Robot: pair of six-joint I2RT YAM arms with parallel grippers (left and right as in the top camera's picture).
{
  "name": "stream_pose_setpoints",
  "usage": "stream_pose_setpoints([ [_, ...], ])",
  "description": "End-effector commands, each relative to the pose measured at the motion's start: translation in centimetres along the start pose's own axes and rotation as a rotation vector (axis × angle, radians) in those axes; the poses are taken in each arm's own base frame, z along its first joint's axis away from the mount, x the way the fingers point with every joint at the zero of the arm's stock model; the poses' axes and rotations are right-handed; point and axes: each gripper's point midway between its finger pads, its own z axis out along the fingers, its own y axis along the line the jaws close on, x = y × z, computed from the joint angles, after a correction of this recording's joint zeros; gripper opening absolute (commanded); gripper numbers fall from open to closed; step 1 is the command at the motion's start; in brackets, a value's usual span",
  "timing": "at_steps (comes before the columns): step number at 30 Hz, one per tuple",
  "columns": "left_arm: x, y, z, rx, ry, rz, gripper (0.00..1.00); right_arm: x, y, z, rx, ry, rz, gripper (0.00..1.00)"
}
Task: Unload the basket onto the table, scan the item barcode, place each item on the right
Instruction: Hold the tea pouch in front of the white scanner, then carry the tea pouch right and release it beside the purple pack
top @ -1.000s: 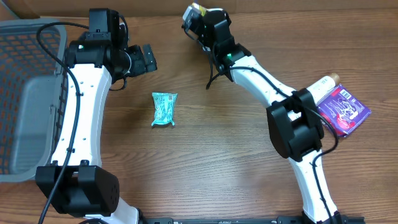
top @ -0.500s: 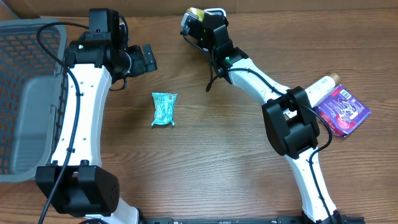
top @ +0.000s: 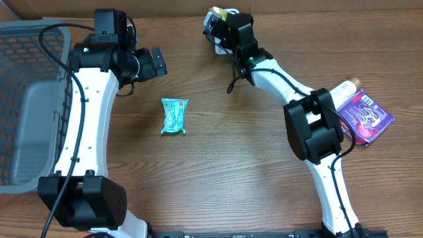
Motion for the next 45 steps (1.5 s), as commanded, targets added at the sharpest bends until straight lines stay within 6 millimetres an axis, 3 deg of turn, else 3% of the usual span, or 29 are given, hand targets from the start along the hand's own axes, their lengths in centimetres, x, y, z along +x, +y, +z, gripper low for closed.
stream_pose_setpoints([
  [1, -0.5, -0.5, -0.9, 0.017, -0.024, -0.004, 1.0, -3.2, -1.4, -0.8, 0.033, -0.076, 0.008, 0.04],
  [10, -0.5, -0.5, -0.9, 0.017, -0.024, -0.004, 1.0, -5.1, -1.3, -1.4, 0.044, -0.11, 0.007, 0.04],
  [15, -0.5, -0.5, -0.9, 0.017, -0.024, -0.004, 1.0, -7.2, -2.1, -3.3, 0.019, -0.12, 0.039, 0.04],
  [19, -0.5, -0.5, -0.9, 0.017, -0.024, -0.004, 1.0, -9.6, -4.6, -6.4, -0.002, -0.133, 0.147, 0.04],
  [23, -0.5, -0.5, -0.9, 0.017, -0.024, -0.004, 1.0, -11.7, -6.0, -11.1, -0.105, -0.13, 0.218, 0.04],
  [28, -0.5, -0.5, -0.9, 0.017, -0.024, -0.004, 1.0, -12.5, -7.6, -18.3, -0.272, -0.061, 0.581, 0.04],
  [32, -0.5, -0.5, -0.9, 0.017, -0.024, -0.004, 1.0, -9.5, -8.1, -22.5, -0.344, 0.117, 0.851, 0.04],
  [35, -0.5, -0.5, -0.9, 0.017, -0.024, -0.004, 1.0, -5.9, -6.4, -24.6, -0.445, 0.288, 0.944, 0.04],
  [40, -0.5, -0.5, -0.9, 0.017, -0.024, -0.004, 1.0, 2.3, -4.4, -25.5, -0.428, 0.613, 1.147, 0.04],
  [45, -0.5, -0.5, -0.9, 0.017, -0.024, -0.004, 1.0, 11.3, -3.0, -24.7, -0.266, 0.858, 1.43, 0.04],
])
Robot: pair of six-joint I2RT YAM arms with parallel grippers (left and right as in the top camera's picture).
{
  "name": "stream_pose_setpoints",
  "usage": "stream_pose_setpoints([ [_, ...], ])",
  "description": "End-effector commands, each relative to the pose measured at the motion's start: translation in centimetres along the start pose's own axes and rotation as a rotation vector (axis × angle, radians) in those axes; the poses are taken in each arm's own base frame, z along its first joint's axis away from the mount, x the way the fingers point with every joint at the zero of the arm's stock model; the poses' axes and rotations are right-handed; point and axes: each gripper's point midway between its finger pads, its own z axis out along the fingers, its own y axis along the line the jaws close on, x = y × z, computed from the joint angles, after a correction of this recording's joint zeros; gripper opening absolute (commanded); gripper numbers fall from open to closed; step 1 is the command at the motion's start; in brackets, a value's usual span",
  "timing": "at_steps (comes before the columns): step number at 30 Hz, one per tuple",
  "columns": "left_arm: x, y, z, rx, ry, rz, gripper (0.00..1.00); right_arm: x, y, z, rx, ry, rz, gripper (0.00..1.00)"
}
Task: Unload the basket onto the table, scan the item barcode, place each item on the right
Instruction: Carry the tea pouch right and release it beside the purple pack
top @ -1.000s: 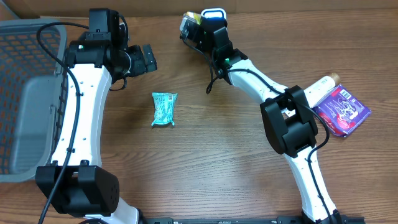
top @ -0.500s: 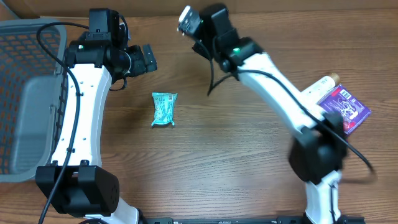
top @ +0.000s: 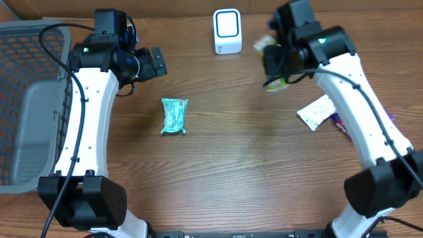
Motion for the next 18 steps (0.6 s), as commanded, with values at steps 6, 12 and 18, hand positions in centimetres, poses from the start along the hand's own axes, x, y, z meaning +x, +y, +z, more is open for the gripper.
stream_pose_setpoints([
  [6, -0.5, -0.5, -0.9, 0.017, -0.025, -0.004, 0.99, 4.2, -13.1, 6.3, 0.166, 0.047, 0.646, 0.04],
  [12, -0.5, -0.5, -0.9, 0.017, -0.025, -0.004, 1.0, 7.4, -18.7, 8.3, 0.214, 0.046, 0.903, 0.23],
  [18, -0.5, -0.5, -0.9, 0.017, -0.025, -0.004, 1.0, 7.2, -19.7, 8.5, 0.215, 0.023, 0.916, 0.65],
])
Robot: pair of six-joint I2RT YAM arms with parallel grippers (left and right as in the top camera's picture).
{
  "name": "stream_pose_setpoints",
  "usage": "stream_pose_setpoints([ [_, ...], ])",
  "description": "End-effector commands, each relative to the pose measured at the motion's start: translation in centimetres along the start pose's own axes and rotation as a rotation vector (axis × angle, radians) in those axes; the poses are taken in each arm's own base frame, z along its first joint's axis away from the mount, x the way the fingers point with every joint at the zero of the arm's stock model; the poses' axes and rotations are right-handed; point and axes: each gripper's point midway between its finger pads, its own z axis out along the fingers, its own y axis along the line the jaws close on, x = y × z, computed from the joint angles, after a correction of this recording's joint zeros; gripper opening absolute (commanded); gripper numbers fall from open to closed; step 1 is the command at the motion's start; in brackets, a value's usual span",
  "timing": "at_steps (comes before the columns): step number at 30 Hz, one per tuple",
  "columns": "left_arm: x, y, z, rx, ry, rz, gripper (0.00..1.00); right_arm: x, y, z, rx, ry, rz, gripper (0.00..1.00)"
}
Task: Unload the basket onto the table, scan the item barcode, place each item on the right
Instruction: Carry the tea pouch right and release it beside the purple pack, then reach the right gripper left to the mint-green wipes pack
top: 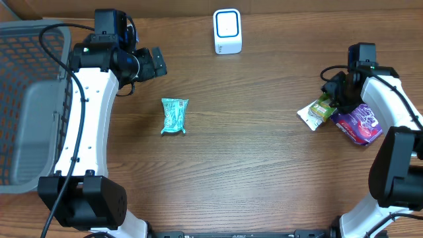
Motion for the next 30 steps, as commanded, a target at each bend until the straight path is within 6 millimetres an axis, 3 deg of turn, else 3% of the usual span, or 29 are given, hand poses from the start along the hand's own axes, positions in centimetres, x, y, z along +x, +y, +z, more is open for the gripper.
stream_pose_setpoints([
  [1, -0.5, -0.5, -0.9, 0.017, -0.024, -0.004, 1.0, -0.3, 0.5, -0.6, -0.02, -0.02, 0.031, 0.72],
  [4, -0.5, -0.5, -0.9, 0.017, -0.024, -0.004, 1.0, -0.6, 1.0, -1.4, -0.031, -0.019, 0.03, 0.96],
  [7, -0.5, -0.5, -0.9, 0.017, -0.025, -0.004, 1.0, -1.1, 2.3, -3.4, -0.065, -0.018, -0.024, 0.97],
  [12, -0.5, -0.5, -0.9, 0.017, -0.024, -0.004, 1.0, -1.9, 5.7, -9.0, -0.184, -0.043, -0.174, 1.0],
  [15, -0.5, -0.5, -0.9, 0.017, -0.024, -0.004, 1.0, -0.8, 7.6, -10.7, -0.278, 0.007, -0.215, 1.0],
  [21, -0.5, -0.5, -0.9, 0.017, -0.024, -0.004, 1.0, 5.6, 12.3, -10.6, -0.45, 0.173, -0.333, 1.0],
  [25, -0.5, -0.5, -0.9, 0.017, -0.024, -0.004, 1.0, 11.7, 15.5, -9.3, -0.491, 0.227, -0.452, 1.0],
  [30, -0.5, -0.5, -0.9, 0.017, -0.024, -0.004, 1.0, 20.2, 18.4, -6.6, -0.512, 0.328, -0.435, 1.0],
])
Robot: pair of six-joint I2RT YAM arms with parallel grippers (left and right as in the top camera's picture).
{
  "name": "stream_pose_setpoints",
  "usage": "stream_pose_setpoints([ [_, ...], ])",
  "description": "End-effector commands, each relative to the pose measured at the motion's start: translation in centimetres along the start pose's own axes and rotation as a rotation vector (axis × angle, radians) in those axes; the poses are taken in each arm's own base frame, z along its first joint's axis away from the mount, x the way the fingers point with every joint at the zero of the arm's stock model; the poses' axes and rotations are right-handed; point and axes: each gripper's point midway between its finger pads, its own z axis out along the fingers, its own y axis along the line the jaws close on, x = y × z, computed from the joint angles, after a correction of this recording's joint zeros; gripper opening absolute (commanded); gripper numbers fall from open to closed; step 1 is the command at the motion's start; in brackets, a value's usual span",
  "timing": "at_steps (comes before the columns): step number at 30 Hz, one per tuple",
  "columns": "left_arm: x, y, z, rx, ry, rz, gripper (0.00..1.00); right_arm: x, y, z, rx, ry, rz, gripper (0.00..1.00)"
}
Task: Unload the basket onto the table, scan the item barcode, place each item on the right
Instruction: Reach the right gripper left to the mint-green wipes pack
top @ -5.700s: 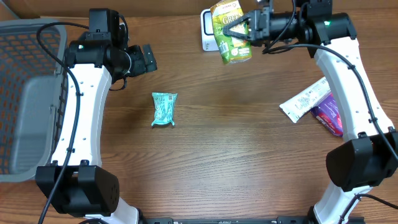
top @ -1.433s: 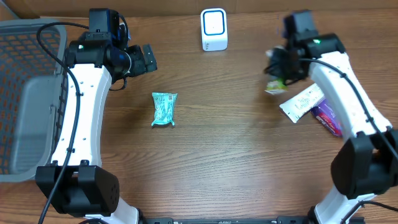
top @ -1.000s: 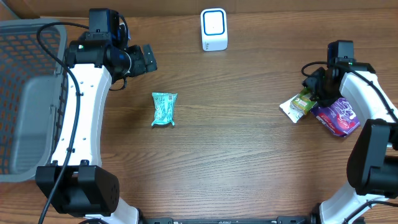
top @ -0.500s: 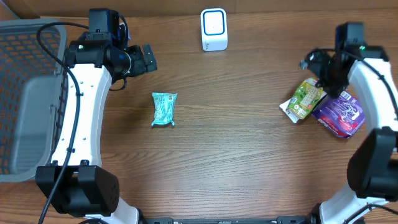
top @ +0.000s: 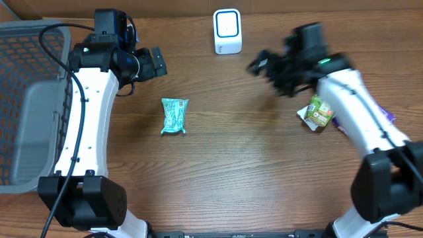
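The white barcode scanner [top: 228, 31] stands at the table's back middle. A small green packet [top: 319, 111] lies at the right on a white packet [top: 305, 115]. My right gripper [top: 264, 69] hangs blurred between scanner and green packet, up and to the left of the packet; it looks open with nothing in it. A teal packet [top: 174, 116] lies left of centre. My left gripper [top: 158, 62] hovers open above and behind the teal packet, holding nothing.
A grey mesh basket [top: 26, 99] fills the left edge. A purple packet [top: 388, 117] peeks out behind the right arm at the far right. The right arm's white links cross the table's right side.
My right gripper was down at the green packet on the right pile. It has let the packet go and now hangs to the left of it, open. The left arm has not moved.
My right gripper held a small green-yellow packet at the scanner. Then it held it to the right of the scanner. Then it was at the right pile with the packet down on the white one. Now the packet lies there alone.
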Motion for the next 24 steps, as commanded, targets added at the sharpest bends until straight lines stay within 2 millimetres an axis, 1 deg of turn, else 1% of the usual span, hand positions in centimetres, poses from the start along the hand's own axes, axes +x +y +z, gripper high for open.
stream_pose_setpoints([
  [1, -0.5, -0.5, -0.9, 0.017, -0.024, -0.004, 1.0, 4.5, 1.3, 4.3, -0.016, 0.092, 0.067, 1.0],
  [3, -0.5, -0.5, -0.9, 0.017, -0.024, -0.004, 1.0, 6.4, 2.1, 6.4, -0.02, 0.101, 0.071, 1.0],
  [5, -0.5, -0.5, -0.9, 0.017, -0.024, -0.004, 1.0, 7.7, 2.6, 8.1, -0.012, 0.094, 0.075, 1.0],
  [6, -0.5, -0.5, -0.9, 0.017, -0.024, -0.004, 1.0, 8.2, 2.8, 9.4, 0.005, 0.072, 0.06, 0.99],
  [8, -0.5, -0.5, -0.9, 0.017, -0.024, -0.004, 1.0, 8.9, 3.2, 11.1, 0.01, 0.047, 0.025, 0.94],
  [10, -0.5, -0.5, -0.9, 0.017, -0.024, -0.004, 1.0, 10.1, 4.6, 13.0, -0.031, 0.046, -0.02, 0.88],
  [13, -0.5, -0.5, -0.9, 0.017, -0.024, -0.004, 1.0, 12.0, 6.1, 15.5, -0.083, 0.054, -0.082, 0.83],
  [15, -0.5, -0.5, -0.9, 0.017, -0.024, -0.004, 1.0, 13.3, 6.6, 16.9, -0.103, 0.06, -0.108, 0.81],
  [18, -0.5, -0.5, -0.9, 0.017, -0.024, -0.004, 1.0, 14.8, 6.6, 18.5, -0.103, 0.06, -0.139, 0.81],
  [22, -0.5, -0.5, -0.9, 0.017, -0.024, -0.004, 1.0, 16.2, 6.7, 19.6, -0.106, 0.072, -0.161, 0.8],
  [24, -0.5, -0.5, -0.9, 0.017, -0.024, -0.004, 1.0, 16.6, 6.9, 19.9, -0.11, 0.069, -0.169, 0.75],
])
